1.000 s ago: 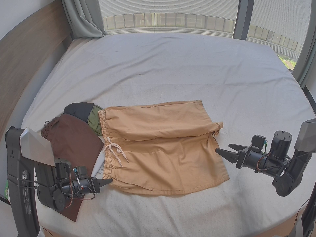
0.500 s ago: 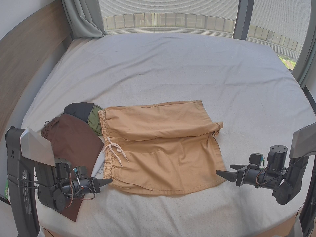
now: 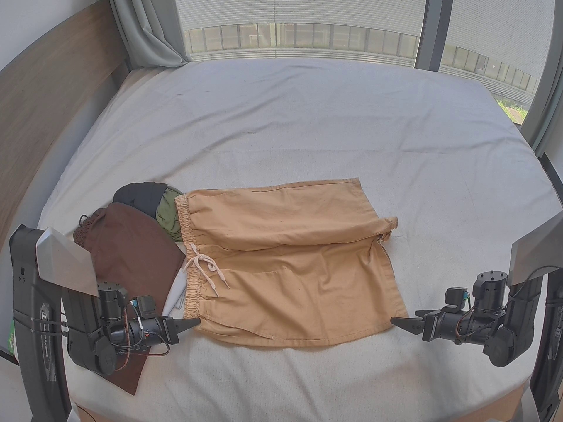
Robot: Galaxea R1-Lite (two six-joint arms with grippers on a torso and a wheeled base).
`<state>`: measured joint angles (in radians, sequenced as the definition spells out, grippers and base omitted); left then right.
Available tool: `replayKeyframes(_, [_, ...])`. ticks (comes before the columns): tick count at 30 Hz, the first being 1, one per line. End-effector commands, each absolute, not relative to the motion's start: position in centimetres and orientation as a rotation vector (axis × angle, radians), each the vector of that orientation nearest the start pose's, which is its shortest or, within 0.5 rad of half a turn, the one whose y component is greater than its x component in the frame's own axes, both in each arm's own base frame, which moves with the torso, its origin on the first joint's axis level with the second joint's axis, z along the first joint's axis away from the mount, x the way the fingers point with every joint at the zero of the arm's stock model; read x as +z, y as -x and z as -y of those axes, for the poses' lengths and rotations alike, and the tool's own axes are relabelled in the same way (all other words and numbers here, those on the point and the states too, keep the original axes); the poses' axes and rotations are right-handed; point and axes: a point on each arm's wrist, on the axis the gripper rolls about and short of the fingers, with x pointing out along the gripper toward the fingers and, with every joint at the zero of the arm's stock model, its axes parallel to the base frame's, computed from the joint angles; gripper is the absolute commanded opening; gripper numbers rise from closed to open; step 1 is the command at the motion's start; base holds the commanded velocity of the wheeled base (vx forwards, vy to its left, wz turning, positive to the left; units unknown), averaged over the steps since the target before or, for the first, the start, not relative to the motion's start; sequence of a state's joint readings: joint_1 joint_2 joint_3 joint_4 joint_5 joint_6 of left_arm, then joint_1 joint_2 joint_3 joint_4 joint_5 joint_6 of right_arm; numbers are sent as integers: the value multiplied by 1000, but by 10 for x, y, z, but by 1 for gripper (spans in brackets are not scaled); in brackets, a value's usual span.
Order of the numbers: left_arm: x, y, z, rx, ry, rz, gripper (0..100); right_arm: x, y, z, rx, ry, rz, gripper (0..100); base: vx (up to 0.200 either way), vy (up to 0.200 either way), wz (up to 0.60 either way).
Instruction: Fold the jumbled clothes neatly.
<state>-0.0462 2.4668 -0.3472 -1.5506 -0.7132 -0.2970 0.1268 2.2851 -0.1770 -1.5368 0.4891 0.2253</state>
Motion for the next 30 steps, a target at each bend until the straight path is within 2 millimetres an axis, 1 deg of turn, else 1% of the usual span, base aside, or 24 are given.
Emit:
replayKeyframes(1, [-53, -289, 28, -655, 465, -657, 0, -31, -256, -41, 517, -333, -679, 100, 0, 0, 0])
replayKeyframes(8, [-53, -288, 28, -654, 465, -659, 0, -41, -261, -46, 523, -372, -708, 100, 0, 0, 0])
replayKeyframes(15, [-54, -288, 28, -654, 465, -659, 0, -42, -265, -52, 549, -442, -724, 100, 0, 0, 0])
replayKeyframes(21, [-53, -289, 28, -655, 465, -657, 0, -36, -266, -54, 557, -475, -713, 100, 0, 0, 0])
replayKeyframes(30, [-53, -289, 28, -657, 463, -654, 0, -10, -264, -53, 589, -478, -640, 100, 0, 0, 0])
